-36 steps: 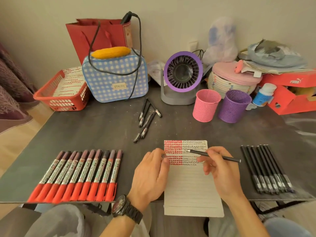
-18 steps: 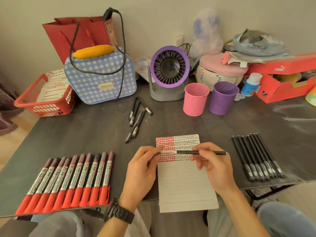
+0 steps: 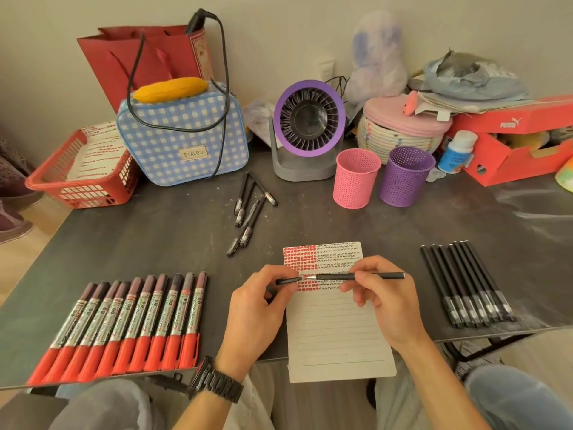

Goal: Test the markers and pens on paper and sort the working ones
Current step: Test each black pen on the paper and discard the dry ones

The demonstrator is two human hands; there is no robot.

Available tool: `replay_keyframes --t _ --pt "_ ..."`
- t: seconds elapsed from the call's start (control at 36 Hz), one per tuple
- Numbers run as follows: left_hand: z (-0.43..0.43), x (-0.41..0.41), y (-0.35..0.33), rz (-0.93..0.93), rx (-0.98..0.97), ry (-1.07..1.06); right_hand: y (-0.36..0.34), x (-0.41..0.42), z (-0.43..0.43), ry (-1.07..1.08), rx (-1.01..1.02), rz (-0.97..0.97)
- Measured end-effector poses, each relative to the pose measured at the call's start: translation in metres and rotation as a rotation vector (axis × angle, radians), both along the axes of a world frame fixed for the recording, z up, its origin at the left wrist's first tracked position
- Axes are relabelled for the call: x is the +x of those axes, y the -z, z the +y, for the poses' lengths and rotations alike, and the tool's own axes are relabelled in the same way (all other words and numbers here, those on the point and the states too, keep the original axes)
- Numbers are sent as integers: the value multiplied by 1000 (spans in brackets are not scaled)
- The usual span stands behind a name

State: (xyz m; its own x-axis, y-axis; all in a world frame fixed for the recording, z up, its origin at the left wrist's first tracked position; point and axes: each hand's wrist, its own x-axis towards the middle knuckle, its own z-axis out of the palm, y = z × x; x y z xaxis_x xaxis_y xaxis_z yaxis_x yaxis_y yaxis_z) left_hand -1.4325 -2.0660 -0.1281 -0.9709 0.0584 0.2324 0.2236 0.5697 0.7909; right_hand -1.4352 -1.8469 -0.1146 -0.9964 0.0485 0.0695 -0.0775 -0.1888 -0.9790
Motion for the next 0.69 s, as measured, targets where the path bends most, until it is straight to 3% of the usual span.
replay_keyframes --t 0.69 --pt "1 3 0 20 46 108 -8 2 -6 -131 230 0"
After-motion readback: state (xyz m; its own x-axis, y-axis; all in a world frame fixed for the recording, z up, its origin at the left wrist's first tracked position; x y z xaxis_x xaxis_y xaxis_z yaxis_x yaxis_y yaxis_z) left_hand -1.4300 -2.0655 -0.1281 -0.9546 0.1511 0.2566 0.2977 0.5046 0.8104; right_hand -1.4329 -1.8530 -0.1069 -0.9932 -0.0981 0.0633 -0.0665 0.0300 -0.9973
